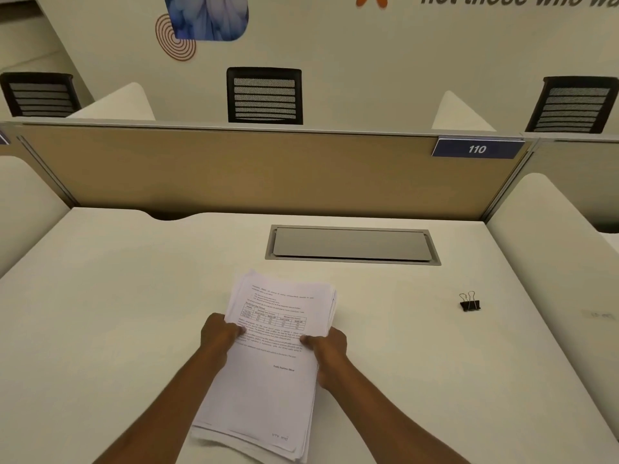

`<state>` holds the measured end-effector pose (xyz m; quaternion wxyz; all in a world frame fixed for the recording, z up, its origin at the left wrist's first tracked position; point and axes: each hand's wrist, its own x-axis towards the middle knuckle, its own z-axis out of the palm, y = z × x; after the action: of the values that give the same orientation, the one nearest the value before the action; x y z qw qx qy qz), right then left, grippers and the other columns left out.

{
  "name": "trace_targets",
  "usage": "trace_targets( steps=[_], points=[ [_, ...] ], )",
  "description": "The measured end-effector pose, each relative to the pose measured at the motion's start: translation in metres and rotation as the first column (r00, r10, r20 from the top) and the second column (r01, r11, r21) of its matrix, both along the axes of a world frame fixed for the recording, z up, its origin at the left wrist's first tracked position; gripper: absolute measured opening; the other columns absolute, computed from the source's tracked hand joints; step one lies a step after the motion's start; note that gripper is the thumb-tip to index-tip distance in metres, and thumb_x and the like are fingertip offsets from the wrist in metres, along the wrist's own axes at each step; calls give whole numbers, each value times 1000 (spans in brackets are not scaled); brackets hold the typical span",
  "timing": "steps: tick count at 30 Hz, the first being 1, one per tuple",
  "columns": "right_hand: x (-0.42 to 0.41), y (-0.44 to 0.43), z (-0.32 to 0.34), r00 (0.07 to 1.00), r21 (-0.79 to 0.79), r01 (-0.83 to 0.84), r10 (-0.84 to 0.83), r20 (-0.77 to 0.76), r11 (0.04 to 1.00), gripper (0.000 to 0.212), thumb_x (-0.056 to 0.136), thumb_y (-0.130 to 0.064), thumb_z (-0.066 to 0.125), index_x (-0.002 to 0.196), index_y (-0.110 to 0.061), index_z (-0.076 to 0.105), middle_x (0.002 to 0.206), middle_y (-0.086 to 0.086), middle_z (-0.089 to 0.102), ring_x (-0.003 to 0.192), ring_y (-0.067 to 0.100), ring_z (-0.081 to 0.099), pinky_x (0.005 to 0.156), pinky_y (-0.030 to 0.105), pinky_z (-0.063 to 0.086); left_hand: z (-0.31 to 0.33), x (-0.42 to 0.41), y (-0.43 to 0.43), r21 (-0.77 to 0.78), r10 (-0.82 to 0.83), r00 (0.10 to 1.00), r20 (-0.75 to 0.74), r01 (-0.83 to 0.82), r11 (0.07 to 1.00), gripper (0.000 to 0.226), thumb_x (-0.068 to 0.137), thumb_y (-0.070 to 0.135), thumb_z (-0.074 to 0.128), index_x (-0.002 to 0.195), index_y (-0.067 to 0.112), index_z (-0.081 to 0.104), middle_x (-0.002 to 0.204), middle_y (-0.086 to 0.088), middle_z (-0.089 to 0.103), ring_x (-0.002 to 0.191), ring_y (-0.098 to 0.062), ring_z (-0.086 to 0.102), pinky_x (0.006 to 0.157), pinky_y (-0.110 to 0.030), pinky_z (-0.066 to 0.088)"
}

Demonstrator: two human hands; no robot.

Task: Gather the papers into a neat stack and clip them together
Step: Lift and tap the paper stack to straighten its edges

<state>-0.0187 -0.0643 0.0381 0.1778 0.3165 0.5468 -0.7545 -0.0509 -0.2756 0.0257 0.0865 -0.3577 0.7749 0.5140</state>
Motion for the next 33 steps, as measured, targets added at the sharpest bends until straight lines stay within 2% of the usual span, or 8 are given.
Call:
trace_targets(
  steps=[8, 12, 14, 19, 22, 25, 30, 33],
  points=[
    [-8, -24, -10, 995, 209, -98, 97, 18, 973, 32, 74, 5, 62, 104, -8, 62, 102, 10, 69, 85, 27, 69, 72, 40, 61, -6, 1, 2, -319, -121, 979, 163, 168, 933, 24, 84, 16, 67, 98, 4, 51, 107, -17, 58, 97, -33, 51, 79, -36, 44],
    [-9, -34, 0, 961, 537, -269, 260, 93, 800, 31, 81, -10, 55, 112, -13, 55, 117, 6, 55, 112, 28, 49, 87, 39, 51, -2, 0, 6, -475, -126, 934, 334, 282, 834, 16, 89, 24, 57, 99, 14, 51, 108, -12, 42, 109, -34, 39, 80, -37, 35],
    [-10, -39, 6, 939, 602, -330, 318, 131, 727, 32, 85, -11, 53, 117, -13, 51, 122, 8, 49, 119, 28, 40, 87, 38, 45, -4, -2, 6, -459, -128, 933, 337, 281, 843, 11, 88, 20, 54, 94, 15, 46, 105, -12, 36, 108, -35, 37, 82, -40, 40],
    [-12, -49, 5, 934, 543, -347, 333, 128, 765, 35, 85, -6, 51, 118, -14, 46, 129, 10, 45, 121, 28, 39, 97, 41, 45, -9, -4, -5, -450, -137, 931, 338, 288, 845, 19, 87, 22, 55, 101, 12, 51, 116, -16, 40, 109, -37, 42, 89, -45, 46],
    [-11, -53, 3, 921, 576, -379, 353, 163, 724, 38, 83, -8, 51, 120, -16, 45, 129, 8, 45, 122, 28, 37, 96, 46, 44, -11, -3, -14, -395, -163, 946, 281, 268, 879, 31, 83, 20, 61, 110, 8, 53, 116, -19, 46, 98, -37, 52, 85, -42, 49],
    [-10, -58, 4, 892, 649, -439, 386, 234, 621, 41, 81, -12, 53, 120, -21, 44, 127, 7, 44, 123, 28, 35, 95, 50, 41, -12, 0, -20, -345, -192, 967, 167, 240, 908, 25, 82, 9, 61, 104, 2, 51, 107, -20, 57, 85, -33, 52, 71, -35, 45],
    [-10, -61, 3, 900, 606, -421, 392, 188, 675, 40, 80, -8, 50, 118, -17, 44, 127, 10, 41, 121, 29, 31, 91, 44, 46, -10, 0, -27, -231, -107, 992, 64, 120, 965, 39, 78, 6, 72, 105, 6, 44, 97, -12, 54, 86, -31, 54, 70, -35, 43],
    [-10, -59, 1, 912, 595, -395, 379, 159, 700, 41, 78, -11, 50, 118, -16, 45, 125, 10, 41, 120, 30, 34, 91, 41, 46, -17, -3, -43, -53, -53, 997, 58, 56, 997, 37, 66, 8, 81, 92, -5, 58, 96, -20, 67, 87, -38, 66, 76, -45, 53]
  ],
)
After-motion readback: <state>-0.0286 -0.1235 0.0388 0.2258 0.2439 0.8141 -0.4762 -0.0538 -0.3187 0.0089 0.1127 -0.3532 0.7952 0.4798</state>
